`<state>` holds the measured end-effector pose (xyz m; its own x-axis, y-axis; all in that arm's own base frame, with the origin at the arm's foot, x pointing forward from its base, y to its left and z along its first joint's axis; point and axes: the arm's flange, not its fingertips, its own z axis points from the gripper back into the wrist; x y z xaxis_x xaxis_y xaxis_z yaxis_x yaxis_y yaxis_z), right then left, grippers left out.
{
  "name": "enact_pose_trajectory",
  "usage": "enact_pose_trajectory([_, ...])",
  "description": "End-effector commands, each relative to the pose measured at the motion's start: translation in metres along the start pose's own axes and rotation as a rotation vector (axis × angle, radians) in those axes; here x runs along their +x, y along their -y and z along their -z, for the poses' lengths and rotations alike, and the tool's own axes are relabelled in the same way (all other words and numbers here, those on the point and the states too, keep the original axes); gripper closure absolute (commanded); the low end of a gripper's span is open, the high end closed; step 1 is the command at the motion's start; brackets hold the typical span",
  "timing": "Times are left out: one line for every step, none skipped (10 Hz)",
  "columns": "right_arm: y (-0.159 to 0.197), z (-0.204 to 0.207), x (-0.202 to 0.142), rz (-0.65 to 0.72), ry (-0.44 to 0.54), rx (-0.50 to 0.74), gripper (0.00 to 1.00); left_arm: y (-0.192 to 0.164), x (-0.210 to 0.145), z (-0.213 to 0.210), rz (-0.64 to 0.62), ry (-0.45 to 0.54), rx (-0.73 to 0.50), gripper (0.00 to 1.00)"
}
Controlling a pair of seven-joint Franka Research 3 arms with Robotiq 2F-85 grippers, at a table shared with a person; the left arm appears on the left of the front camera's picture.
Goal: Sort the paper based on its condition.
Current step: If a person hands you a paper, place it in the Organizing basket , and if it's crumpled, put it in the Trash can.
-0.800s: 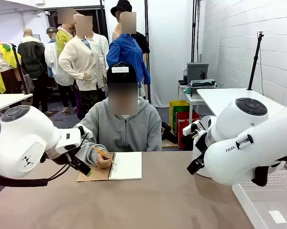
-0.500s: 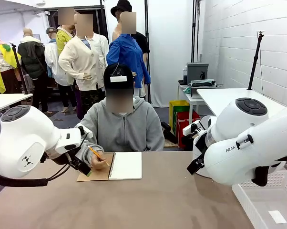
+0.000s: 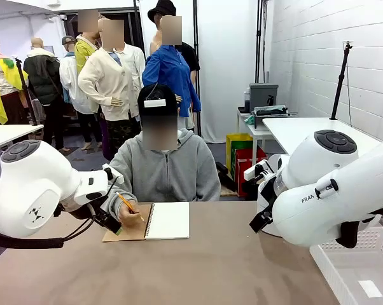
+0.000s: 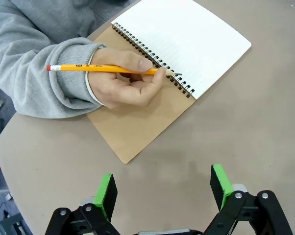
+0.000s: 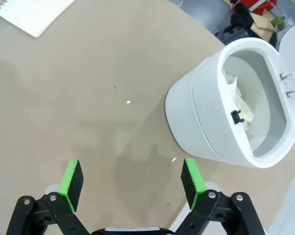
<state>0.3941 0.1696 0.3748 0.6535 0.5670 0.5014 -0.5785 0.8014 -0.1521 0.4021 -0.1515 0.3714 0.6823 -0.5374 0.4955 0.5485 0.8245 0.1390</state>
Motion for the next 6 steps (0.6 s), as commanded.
enact_pose_trajectory([0.0001, 0.0001, -0.0001, 0.001, 0.0, 0.0, 0.0, -0.001, -0.0002, 0.0, -0.002, 0.0, 0.001, 0.0])
enact_pose_trajectory([0.0001, 0.0001, -0.0001, 0.001, 0.0, 0.0, 0.0, -0.001, -0.0002, 0.0, -0.002, 0.0, 0.001, 0.0])
enact_pose_trajectory([0.0001, 0.0001, -0.0001, 0.001, 0.0, 0.0, 0.0, -0.001, -0.0002, 0.0, -0.002, 0.0, 0.001, 0.0])
enact_pose_trajectory([0.0001, 0.0001, -0.0001, 0.001, 0.0, 0.0, 0.0, -0.001, -0.0002, 0.0, -0.002, 0.0, 0.001, 0.0])
enact_pose_trajectory([0.0001, 0.0001, -0.0001, 0.001, 0.0, 0.0, 0.0, -0.001, -0.0002, 0.0, -0.002, 0.0, 0.001, 0.0])
enact_pose_trajectory([0.0001, 0.0001, -0.0001, 0.001, 0.0, 0.0, 0.0, -0.001, -0.0002, 0.0, -0.002, 0.0, 0.001, 0.0])
